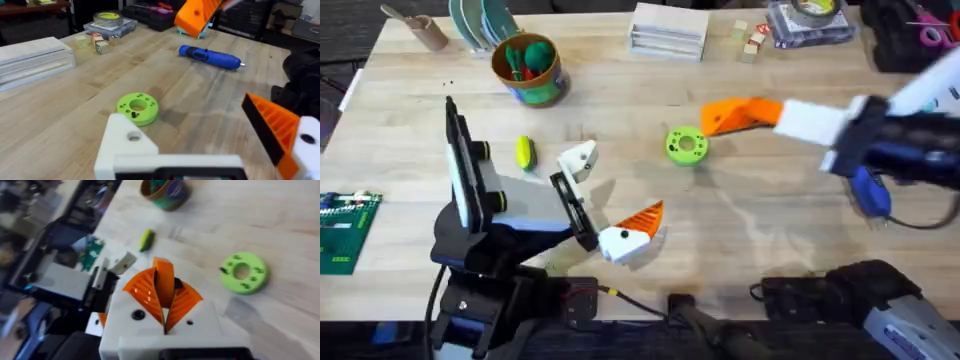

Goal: Pick up the gripper from the table and insert it into the empty holder that is missing its gripper. Then pick up a screw, insert it into the mounting hole, and use the screwdriver to tighten it. Finally, clean up the table by picking up the vegetable and placing it into the bucket.

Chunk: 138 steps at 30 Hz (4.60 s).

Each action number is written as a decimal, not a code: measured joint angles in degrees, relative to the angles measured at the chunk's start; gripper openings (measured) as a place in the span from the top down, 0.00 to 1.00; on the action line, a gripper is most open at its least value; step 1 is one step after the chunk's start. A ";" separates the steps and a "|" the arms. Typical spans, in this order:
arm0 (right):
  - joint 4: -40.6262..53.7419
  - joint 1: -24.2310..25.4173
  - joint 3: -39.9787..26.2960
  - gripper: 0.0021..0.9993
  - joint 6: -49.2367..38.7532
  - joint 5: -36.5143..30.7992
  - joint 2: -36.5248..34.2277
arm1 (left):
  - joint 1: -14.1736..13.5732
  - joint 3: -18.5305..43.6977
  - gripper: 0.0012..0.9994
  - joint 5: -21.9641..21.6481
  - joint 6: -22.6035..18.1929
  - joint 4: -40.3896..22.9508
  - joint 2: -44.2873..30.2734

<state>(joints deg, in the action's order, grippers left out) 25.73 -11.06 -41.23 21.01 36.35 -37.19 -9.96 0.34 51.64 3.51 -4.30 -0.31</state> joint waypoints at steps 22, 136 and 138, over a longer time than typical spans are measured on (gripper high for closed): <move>-64.04 -18.42 12.82 0.99 34.82 17.56 -41.70 | 0.00 0.00 0.01 0.00 0.02 -0.02 0.02; 2.52 -15.66 -19.78 0.04 -14.48 -23.57 -45.15 | -0.15 0.02 0.01 2.56 -0.51 -0.30 -0.01; 3.13 -16.12 -19.79 0.04 -15.08 -24.64 -45.81 | -0.15 0.02 0.01 2.56 -0.51 -0.30 -0.01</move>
<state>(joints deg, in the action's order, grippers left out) 28.86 -27.18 -61.01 5.93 11.70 -83.00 -10.11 0.36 54.19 3.01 -4.60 -0.32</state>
